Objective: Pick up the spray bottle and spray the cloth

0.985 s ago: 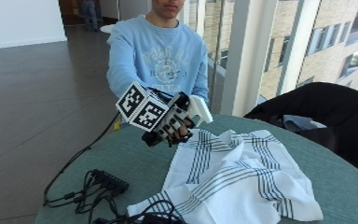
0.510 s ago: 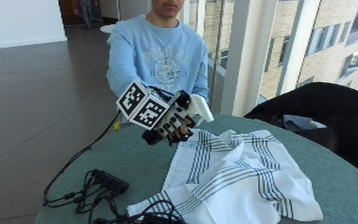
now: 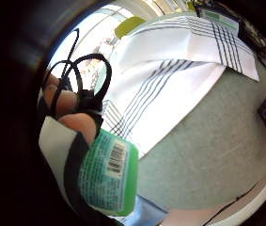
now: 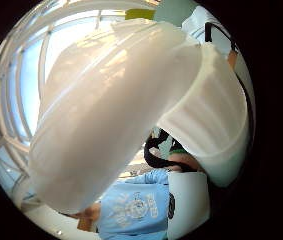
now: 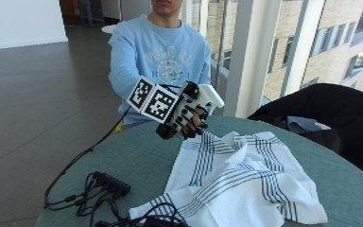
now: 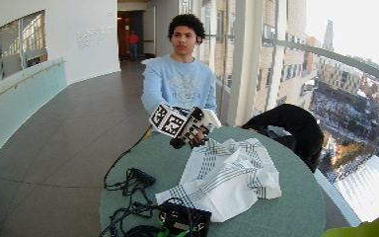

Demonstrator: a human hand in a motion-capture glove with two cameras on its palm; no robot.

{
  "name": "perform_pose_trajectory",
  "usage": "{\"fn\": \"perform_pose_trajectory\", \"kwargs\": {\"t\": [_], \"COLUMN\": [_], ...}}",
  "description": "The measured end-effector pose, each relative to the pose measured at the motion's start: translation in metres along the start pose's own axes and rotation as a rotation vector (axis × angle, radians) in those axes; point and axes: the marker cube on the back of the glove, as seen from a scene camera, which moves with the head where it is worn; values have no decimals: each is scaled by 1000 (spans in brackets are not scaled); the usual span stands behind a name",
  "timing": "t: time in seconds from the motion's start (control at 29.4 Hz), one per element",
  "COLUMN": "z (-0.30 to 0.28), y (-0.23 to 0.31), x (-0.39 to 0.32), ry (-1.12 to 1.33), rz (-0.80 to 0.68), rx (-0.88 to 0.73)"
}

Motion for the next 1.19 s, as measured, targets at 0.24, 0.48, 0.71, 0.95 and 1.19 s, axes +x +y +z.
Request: {"fn": "perform_pose_trajectory", "kwargs": {"t": [0.24, 0.48, 0.71, 0.95, 1.19], "z": [34, 86, 143, 195, 232], "y": [13, 30, 40, 50, 57], "x": [-46, -82, -104, -112, -112], "ry": [-87, -171, -245, -304, -352], "rz": [-216, -372, -459, -528, -546], "rx": [47, 27, -23, -66, -89]}}
